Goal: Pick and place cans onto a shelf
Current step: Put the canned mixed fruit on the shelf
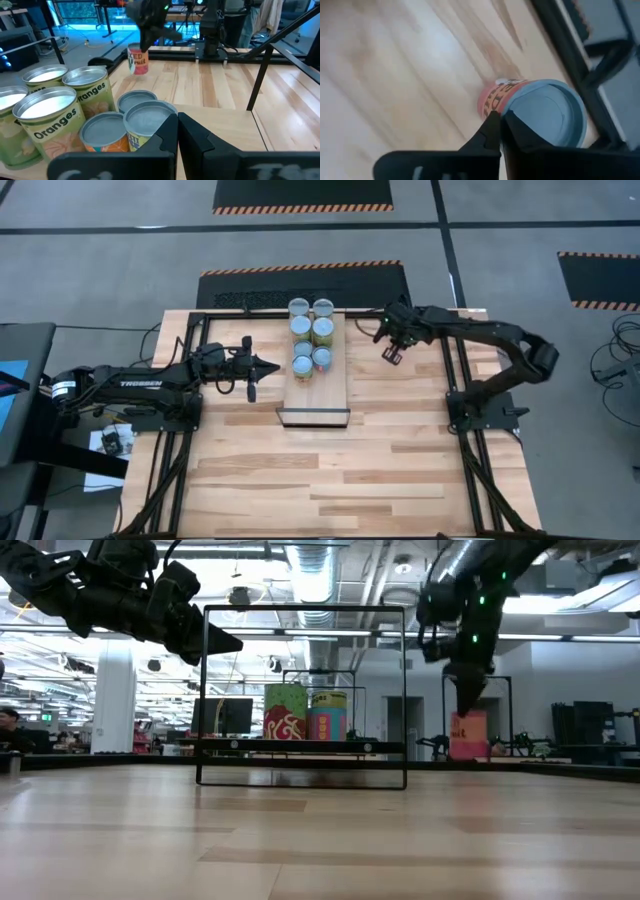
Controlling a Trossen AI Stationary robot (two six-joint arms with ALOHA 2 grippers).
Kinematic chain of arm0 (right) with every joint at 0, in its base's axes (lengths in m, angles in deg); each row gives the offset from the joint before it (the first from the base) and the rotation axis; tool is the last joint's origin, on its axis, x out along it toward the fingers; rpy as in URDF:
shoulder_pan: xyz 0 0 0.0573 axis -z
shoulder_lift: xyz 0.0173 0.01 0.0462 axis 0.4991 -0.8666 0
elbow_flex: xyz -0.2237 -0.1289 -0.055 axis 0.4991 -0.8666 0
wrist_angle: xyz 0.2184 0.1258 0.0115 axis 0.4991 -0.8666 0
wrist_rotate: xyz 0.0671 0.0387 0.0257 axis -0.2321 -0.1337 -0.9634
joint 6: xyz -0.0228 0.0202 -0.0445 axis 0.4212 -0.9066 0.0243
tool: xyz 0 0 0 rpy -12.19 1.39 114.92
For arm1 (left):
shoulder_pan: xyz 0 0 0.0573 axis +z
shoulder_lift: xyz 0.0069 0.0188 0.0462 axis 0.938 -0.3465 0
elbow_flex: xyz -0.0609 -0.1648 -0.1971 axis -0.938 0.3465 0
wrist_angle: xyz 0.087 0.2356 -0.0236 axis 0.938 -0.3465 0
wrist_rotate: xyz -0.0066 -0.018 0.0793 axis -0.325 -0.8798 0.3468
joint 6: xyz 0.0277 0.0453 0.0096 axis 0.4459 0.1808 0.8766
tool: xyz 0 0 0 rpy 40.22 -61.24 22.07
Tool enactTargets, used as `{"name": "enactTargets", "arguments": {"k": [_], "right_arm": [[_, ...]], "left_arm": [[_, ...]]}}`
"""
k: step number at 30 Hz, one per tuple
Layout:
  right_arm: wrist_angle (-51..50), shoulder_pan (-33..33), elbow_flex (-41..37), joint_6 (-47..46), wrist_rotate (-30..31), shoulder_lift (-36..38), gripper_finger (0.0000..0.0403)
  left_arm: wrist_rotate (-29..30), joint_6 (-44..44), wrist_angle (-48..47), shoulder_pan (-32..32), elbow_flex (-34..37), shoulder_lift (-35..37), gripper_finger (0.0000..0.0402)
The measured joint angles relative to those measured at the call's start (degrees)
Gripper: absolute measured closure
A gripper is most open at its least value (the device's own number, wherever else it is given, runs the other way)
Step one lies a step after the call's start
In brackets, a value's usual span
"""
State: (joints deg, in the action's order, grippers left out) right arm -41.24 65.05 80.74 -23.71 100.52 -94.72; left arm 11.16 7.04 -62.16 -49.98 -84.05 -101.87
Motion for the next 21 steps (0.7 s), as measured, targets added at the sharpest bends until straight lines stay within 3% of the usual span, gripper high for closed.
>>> {"name": "enactTargets", "arguments": {"k": [8,14,21], "right_arm": [[-3.89,-16.56,6.95,-2.38,-1.45,2.40,0.0395],[0.73,-28.35,12.31,0.53,-2.63,-0.45,0.0393],[5.21,-33.83,17.90,8.11,-3.85,-8.83,0.0394]], "left_arm": [[0.98,0.04,0.00,0.00,0.00,0.00,0.0400],[1.04,0.06,0.00,0.00,0.00,0.00,0.0400],[1.05,0.32,0.20,0.00,0.00,0.00,0.0400]]}}
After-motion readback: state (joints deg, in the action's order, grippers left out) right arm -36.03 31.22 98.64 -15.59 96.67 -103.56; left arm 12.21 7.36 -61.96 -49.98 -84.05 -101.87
